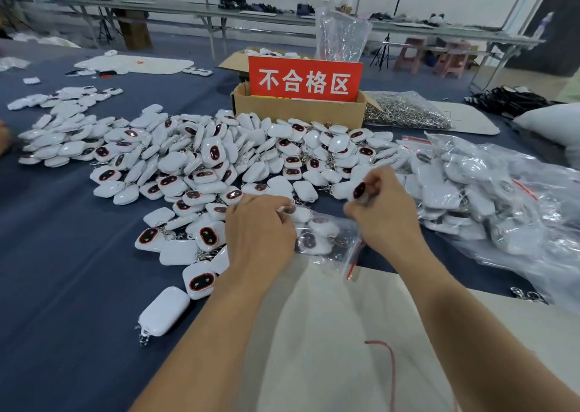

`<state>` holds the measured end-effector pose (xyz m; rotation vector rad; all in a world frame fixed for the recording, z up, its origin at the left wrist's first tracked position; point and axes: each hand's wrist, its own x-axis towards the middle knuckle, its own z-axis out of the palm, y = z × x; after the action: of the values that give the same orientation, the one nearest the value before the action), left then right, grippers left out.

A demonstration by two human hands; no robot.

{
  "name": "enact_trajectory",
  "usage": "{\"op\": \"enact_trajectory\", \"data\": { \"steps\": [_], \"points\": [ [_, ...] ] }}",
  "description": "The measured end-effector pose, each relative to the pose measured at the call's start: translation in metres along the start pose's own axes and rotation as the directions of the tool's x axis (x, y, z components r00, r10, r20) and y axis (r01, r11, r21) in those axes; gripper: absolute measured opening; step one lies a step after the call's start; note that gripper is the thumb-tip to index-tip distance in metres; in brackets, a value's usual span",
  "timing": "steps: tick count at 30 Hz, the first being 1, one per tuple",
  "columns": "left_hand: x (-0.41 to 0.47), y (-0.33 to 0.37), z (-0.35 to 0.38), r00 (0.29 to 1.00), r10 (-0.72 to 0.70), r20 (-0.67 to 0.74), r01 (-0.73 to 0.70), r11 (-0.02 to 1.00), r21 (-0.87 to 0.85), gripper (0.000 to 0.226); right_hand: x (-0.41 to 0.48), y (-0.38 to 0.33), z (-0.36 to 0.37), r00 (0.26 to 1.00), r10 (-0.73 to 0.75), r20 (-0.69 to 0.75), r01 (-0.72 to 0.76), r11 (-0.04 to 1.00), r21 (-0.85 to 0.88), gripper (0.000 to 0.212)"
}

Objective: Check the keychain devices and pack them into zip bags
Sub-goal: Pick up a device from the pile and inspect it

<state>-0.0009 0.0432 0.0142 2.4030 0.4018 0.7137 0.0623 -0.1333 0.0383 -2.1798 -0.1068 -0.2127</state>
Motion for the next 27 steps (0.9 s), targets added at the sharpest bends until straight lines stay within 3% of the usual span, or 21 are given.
{"op": "enact_trajectory", "data": {
  "steps": [4, 7, 10, 13, 15, 17, 20, 27],
  "points": [
    [-0.014, 0.024, 0.0, 0.996, 0.09, 0.014, -0.086, 0.98, -0.178, 0.036, -0.057, 0.013, -0.027, 0.986, 0.107, -0.13, -0.064, 0.953, 0.297, 0.032],
    [-0.045, 0.051, 0.004, 0.963, 0.216, 0.163, -0.145, 0.921, -0.361, 0.054, -0.083, 0.023, -0.031, 0.991, 0.136, -0.017, -0.118, 0.911, 0.396, 0.019],
    [-0.059, 0.06, 0.01, 0.92, 0.309, 0.241, -0.198, 0.898, -0.394, 0.05, -0.084, 0.026, -0.034, 0.985, 0.096, 0.141, -0.147, 0.897, 0.416, 0.016],
    [-0.053, 0.055, 0.013, 0.922, 0.261, 0.284, -0.123, 0.896, -0.426, 0.028, -0.077, 0.024, -0.039, 0.945, 0.034, 0.325, -0.185, 0.877, 0.444, 0.021],
    [-0.05, 0.055, 0.014, 0.913, 0.24, 0.331, -0.077, 0.896, -0.438, 0.025, -0.072, 0.023, -0.042, 0.911, 0.031, 0.41, -0.238, 0.853, 0.465, 0.031],
    [-0.048, 0.055, 0.017, 0.915, 0.201, 0.35, -0.025, 0.894, -0.448, 0.026, -0.069, 0.024, -0.044, 0.886, 0.052, 0.46, -0.307, 0.809, 0.5, 0.026],
    [-0.047, 0.057, 0.019, 0.918, 0.17, 0.359, 0.033, 0.869, -0.494, 0.027, -0.065, 0.027, -0.042, 0.869, 0.099, 0.485, -0.387, 0.747, 0.541, 0.027],
    [-0.048, 0.056, 0.018, 0.904, 0.183, 0.386, 0.067, 0.831, -0.553, 0.034, -0.068, 0.025, -0.041, 0.877, 0.107, 0.468, -0.34, 0.828, 0.446, 0.033]
  ]
}}
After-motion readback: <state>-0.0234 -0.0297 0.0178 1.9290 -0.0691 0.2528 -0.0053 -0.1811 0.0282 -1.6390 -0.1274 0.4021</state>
